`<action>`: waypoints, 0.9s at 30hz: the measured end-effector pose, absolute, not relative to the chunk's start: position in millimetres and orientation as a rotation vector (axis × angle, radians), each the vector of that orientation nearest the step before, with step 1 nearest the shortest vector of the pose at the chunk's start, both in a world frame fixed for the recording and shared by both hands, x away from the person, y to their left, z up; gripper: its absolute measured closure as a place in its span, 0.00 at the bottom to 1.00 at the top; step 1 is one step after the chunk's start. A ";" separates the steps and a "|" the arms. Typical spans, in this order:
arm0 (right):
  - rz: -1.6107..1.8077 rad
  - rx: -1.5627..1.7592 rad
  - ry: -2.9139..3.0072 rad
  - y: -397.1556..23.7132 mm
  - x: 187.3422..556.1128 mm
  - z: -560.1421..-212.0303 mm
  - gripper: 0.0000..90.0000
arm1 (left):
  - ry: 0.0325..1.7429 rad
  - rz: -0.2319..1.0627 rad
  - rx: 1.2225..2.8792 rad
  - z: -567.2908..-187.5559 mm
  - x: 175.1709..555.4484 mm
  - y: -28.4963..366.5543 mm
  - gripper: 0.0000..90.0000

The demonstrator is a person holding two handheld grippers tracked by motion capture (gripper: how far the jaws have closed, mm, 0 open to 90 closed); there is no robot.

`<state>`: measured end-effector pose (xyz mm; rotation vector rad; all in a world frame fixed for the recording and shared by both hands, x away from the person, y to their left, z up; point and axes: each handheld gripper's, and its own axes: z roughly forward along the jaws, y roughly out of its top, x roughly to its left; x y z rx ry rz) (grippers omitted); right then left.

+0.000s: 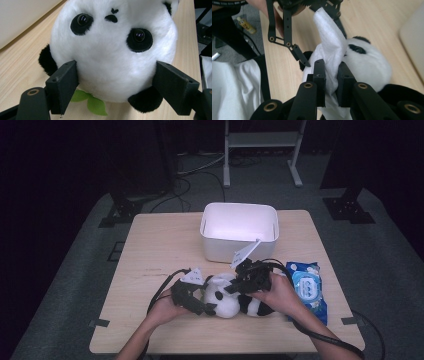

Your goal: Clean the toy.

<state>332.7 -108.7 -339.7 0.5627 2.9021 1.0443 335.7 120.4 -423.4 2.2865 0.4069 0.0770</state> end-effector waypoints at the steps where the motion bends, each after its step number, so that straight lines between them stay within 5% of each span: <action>1: 1.050 0.570 2.898 -110.4 333.0 -338.1 0.88 | 0.409 0.077 2.285 -423.4 335.8 120.3 0.22; 27: 1.120 0.570 2.878 -117.1 329.4 -326.5 0.88 | 0.405 0.076 2.293 -422.9 336.1 119.9 0.22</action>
